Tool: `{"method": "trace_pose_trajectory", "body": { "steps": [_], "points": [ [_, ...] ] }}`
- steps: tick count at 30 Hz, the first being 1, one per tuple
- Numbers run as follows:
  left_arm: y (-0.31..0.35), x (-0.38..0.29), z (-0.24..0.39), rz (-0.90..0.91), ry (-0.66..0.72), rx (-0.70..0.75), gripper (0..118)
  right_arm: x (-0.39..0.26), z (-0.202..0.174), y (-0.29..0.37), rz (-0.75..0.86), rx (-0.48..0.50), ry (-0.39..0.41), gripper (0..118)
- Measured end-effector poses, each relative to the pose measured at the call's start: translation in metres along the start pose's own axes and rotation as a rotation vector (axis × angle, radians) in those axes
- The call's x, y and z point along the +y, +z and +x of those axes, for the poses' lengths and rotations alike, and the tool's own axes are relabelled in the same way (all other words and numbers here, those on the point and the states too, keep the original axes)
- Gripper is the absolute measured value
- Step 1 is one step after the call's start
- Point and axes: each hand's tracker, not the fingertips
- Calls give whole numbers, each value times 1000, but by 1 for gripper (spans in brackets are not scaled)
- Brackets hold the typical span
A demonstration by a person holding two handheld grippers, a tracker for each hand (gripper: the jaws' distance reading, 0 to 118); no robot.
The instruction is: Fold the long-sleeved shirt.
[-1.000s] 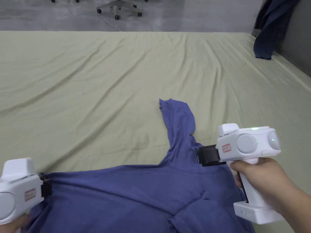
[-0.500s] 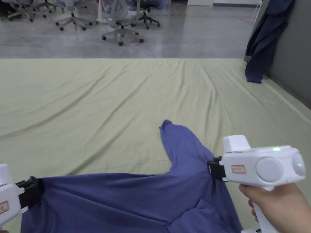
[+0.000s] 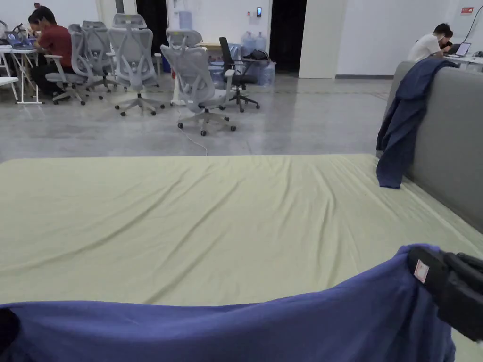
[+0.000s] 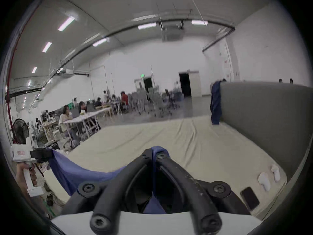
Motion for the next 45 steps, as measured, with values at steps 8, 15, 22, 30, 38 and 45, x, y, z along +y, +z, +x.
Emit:
{"method": "trace_pose_trajectory", "body": {
  "steps": [8,15,22,30,38,45],
  "points": [
    [0,94,43,150,-53,-113,1,100,-14,-4,153,15,78,5],
    [-74,211,80,219,-64,-215,1,230,-9,-69,230,0,133,5],
    [-190,330,81,222,-54,-228,1,347,1,-162,173,-104,176,5],
    [-257,398,148,241,-174,-192,1,432,0,-258,155,-197,199,5],
    [-301,420,199,278,-269,-153,1,468,-9,-319,186,-310,237,5],
    [-354,408,182,306,-301,-150,1,423,7,-361,163,-318,231,5]
  ]
}}
